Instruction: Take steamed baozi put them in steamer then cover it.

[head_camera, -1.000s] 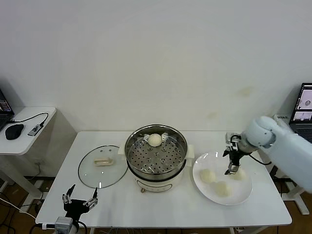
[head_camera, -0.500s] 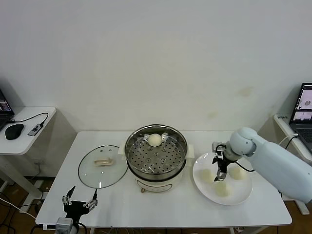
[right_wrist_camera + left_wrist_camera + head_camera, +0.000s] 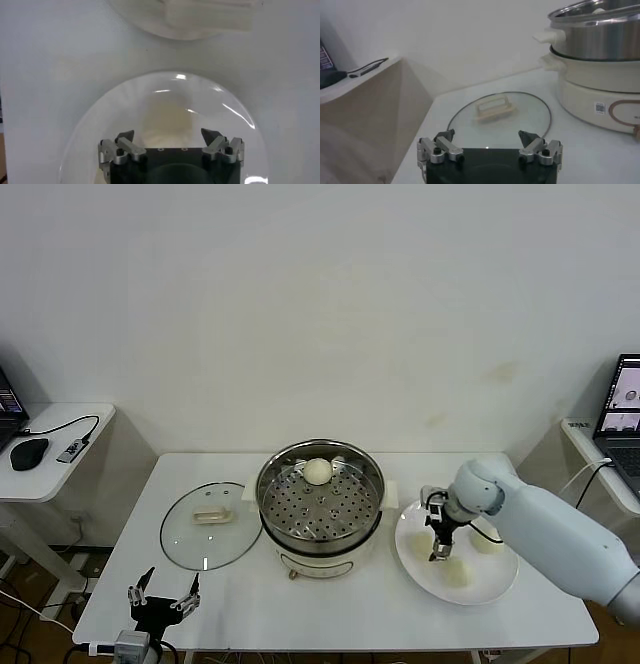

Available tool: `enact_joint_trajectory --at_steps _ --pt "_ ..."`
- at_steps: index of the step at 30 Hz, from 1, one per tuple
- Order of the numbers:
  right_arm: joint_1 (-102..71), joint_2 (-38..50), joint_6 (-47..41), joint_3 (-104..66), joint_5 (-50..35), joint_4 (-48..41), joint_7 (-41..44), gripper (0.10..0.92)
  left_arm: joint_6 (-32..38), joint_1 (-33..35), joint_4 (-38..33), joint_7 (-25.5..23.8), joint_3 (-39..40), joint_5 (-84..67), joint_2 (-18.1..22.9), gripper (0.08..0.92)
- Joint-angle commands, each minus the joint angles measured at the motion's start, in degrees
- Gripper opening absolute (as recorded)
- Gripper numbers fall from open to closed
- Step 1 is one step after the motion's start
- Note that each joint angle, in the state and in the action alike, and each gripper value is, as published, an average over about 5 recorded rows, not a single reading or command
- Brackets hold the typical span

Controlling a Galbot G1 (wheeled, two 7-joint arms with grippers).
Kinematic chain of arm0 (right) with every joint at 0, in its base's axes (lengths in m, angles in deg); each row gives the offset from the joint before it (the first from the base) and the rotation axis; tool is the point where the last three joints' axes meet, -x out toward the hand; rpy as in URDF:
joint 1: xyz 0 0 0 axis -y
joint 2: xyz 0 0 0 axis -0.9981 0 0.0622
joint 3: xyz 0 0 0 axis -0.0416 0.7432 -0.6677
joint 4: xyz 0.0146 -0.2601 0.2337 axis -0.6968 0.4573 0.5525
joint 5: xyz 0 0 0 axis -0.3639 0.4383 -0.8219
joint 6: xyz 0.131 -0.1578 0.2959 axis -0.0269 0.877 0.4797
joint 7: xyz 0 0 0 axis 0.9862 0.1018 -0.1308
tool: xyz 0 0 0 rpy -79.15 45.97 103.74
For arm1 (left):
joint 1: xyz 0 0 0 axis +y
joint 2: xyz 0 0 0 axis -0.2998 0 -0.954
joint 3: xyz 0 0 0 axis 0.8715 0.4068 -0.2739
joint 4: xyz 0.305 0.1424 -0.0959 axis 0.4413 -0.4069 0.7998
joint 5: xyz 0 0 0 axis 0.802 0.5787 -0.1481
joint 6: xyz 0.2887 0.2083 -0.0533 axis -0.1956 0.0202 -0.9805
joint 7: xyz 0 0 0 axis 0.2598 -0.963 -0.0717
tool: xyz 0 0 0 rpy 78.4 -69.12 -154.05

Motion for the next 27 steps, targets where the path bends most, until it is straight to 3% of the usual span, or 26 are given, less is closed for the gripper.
enact_joint_trajectory --at_steps 1,12,20,27 --pt "-0.4 -0.79 0.26 0.1 0.92 -0.62 -0.7 0.823 0.05 -0.04 0.21 -0.02 0.01 0.01 0.0 0.823" --pt "-0.95 -0.9 0.55 -0.16 0.98 -1.1 -0.86 0.822 0.08 -0.15 0.53 0.0 0.1 0.12 0.11 0.823" --pt "-1.16 -0.27 0.45 -0.66 0.74 -0.98 -0.87 0.663 0.08 -0.19 0.49 0.0 0.06 0.17 0.13 0.823" --pt "-0.43 0.75 0.18 -1.72 -0.11 -0.68 -0.61 0.61 0.08 -0.46 0.62 0.0 0.09 0.25 0.17 0.823"
